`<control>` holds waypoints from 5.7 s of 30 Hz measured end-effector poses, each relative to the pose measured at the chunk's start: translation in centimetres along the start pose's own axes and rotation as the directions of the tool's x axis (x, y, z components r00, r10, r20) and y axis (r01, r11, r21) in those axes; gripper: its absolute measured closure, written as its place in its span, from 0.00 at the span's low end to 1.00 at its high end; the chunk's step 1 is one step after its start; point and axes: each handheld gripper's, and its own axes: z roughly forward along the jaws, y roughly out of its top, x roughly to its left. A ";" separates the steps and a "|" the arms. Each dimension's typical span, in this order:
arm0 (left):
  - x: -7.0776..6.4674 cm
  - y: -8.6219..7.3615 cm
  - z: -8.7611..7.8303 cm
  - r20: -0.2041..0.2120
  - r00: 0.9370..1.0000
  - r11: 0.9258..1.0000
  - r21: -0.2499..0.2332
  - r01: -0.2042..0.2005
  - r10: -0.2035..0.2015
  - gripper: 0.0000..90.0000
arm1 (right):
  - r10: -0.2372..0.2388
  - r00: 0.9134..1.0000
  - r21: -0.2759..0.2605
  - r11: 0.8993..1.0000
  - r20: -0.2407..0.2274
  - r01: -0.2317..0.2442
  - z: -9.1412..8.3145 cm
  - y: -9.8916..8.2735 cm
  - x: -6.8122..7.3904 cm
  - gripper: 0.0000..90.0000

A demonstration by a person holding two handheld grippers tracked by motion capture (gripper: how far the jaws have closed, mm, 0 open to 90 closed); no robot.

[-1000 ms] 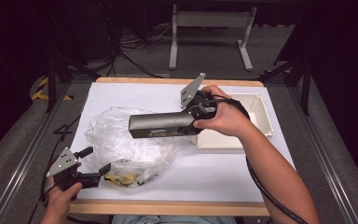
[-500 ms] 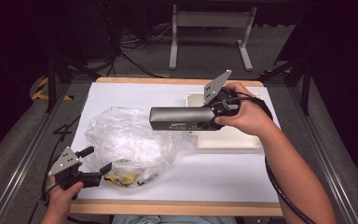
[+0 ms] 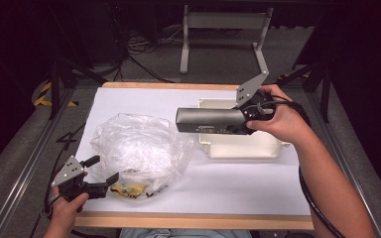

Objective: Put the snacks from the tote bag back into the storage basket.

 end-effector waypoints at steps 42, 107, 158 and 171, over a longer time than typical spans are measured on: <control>-0.1 -0.1 -0.2 -0.016 1.000 1.000 -0.002 0.001 -0.001 0.10 | 0.197 0.977 -0.012 0.980 0.079 -0.197 -1.9 -9.3 -4.7 0.48; -0.6 -1.2 -2.2 -0.072 0.997 1.000 0.000 0.009 -0.009 0.10 | 0.061 0.996 0.057 0.997 -0.066 -0.058 6.3 -14.5 -7.6 0.48; -0.5 -1.2 -1.8 -0.064 0.998 1.000 0.010 0.012 -0.012 0.10 | 0.125 0.990 0.182 0.977 -0.069 -0.111 8.4 -16.0 -8.8 0.39; -0.5 -1.0 -1.7 -0.062 0.998 1.000 0.004 0.011 -0.011 0.10 | 0.124 0.992 0.134 0.983 -0.007 -0.122 6.6 -14.6 -8.3 0.25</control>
